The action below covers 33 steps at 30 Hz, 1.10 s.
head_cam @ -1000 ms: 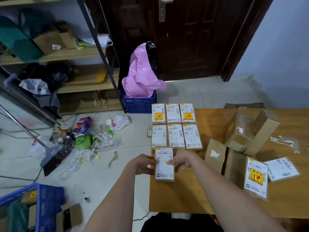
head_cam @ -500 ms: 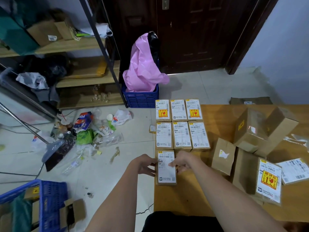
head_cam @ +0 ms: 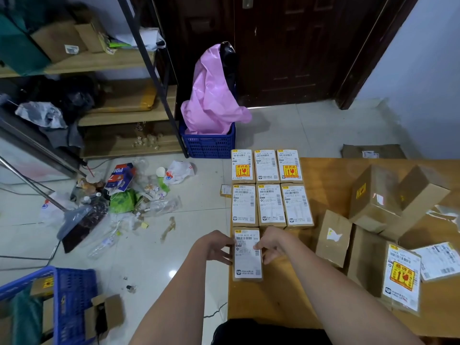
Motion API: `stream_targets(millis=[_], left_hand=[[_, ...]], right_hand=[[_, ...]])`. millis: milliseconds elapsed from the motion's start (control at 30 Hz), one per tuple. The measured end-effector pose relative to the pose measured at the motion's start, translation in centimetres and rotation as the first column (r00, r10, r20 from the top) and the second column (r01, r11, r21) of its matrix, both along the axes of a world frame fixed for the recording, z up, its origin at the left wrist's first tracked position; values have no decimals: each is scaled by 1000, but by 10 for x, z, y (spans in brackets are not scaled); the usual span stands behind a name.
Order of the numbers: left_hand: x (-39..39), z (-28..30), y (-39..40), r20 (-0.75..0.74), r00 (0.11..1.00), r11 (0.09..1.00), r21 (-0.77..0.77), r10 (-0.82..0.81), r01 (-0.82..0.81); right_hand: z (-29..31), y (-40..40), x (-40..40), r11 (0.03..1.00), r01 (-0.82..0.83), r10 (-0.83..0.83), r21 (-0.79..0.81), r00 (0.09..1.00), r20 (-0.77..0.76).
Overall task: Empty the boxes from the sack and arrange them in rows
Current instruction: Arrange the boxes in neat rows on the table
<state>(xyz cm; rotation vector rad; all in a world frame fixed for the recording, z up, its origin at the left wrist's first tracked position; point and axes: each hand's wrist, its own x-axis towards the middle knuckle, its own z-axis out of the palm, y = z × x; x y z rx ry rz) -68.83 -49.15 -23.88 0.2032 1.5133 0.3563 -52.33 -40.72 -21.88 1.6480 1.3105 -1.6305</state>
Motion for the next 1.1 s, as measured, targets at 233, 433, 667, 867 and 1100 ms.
stream_targets(millis=[233, 433, 667, 867, 1100], left_hand=[[0, 5, 0, -25, 1000, 1000, 0, -3, 3], [2, 8, 2, -95, 995, 1000, 7, -18, 18], [8, 28, 32, -384, 887, 961, 204, 256, -189], [51, 59, 80, -455, 867, 942, 332, 204, -48], [140, 68, 115, -324, 945, 943, 326, 39, 73]], right_hand=[[0, 1, -2, 1000, -22, 22, 20, 1000, -2], [1, 1, 0, 999, -15, 16, 35, 1000, -17], [30, 14, 13, 1000, 4, -4, -4, 1000, 16], [59, 38, 48, 986, 126, -128, 110, 992, 8], [68, 56, 119, 890, 98, -166, 445, 979, 117]])
